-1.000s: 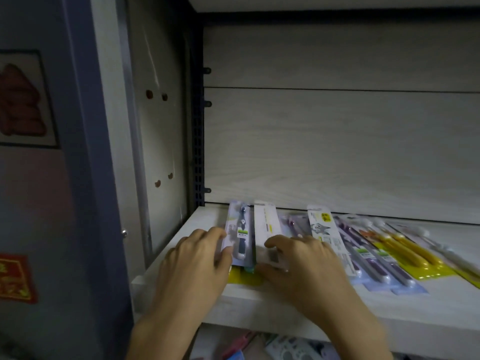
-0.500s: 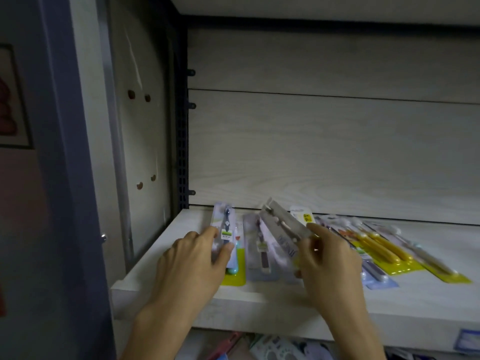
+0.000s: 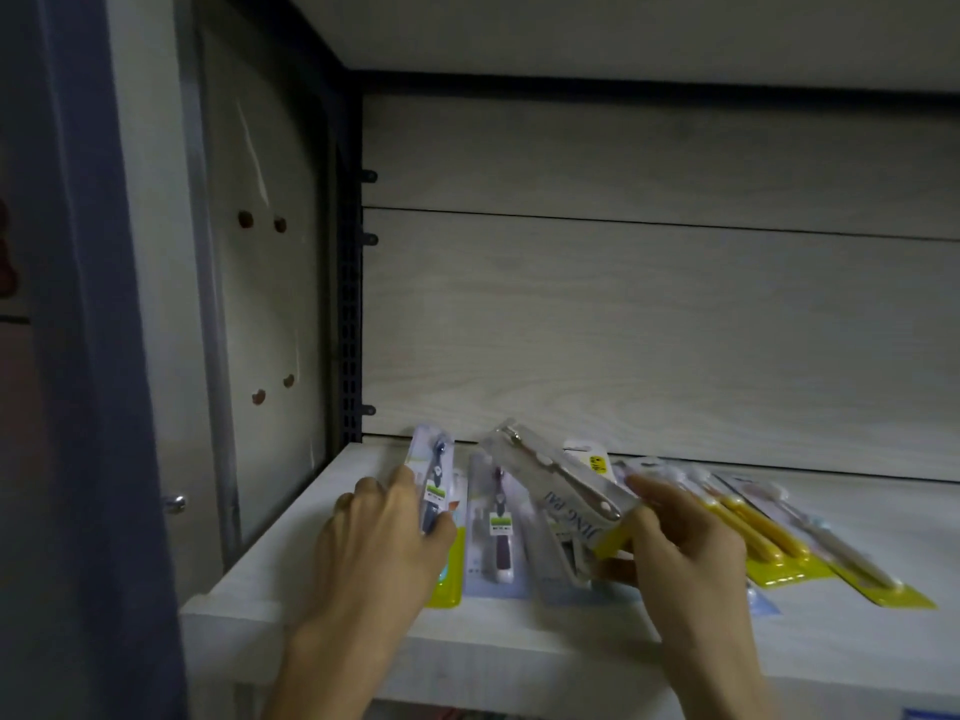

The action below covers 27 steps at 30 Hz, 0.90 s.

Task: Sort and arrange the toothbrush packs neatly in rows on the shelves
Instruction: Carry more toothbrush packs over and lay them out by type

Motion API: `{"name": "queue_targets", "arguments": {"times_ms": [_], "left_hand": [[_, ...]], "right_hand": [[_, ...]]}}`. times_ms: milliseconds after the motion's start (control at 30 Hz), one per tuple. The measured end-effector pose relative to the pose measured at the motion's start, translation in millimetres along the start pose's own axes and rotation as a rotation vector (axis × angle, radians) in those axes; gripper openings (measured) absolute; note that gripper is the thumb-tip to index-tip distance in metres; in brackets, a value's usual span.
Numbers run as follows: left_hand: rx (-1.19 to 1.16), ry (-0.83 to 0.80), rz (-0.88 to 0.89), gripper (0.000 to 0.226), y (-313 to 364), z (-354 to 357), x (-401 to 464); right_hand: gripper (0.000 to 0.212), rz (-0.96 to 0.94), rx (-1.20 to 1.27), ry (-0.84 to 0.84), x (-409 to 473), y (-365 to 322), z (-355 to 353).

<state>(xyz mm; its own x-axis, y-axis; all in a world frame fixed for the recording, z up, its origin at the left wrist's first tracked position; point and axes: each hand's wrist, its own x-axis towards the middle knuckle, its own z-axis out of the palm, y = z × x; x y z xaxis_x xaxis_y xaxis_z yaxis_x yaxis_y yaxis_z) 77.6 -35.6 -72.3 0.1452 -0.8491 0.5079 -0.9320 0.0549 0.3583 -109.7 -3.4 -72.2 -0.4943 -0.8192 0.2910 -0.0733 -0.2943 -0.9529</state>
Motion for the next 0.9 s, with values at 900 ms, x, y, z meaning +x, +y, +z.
{"name": "queue_targets", "arguments": {"times_ms": [900], "left_hand": [[-1.227,-0.142,-0.042,0.026,21.8,-27.5,-85.9]], "right_hand": [[0.015,0.289,0.283,-0.117,-93.6,-30.7,-54.0]]}}
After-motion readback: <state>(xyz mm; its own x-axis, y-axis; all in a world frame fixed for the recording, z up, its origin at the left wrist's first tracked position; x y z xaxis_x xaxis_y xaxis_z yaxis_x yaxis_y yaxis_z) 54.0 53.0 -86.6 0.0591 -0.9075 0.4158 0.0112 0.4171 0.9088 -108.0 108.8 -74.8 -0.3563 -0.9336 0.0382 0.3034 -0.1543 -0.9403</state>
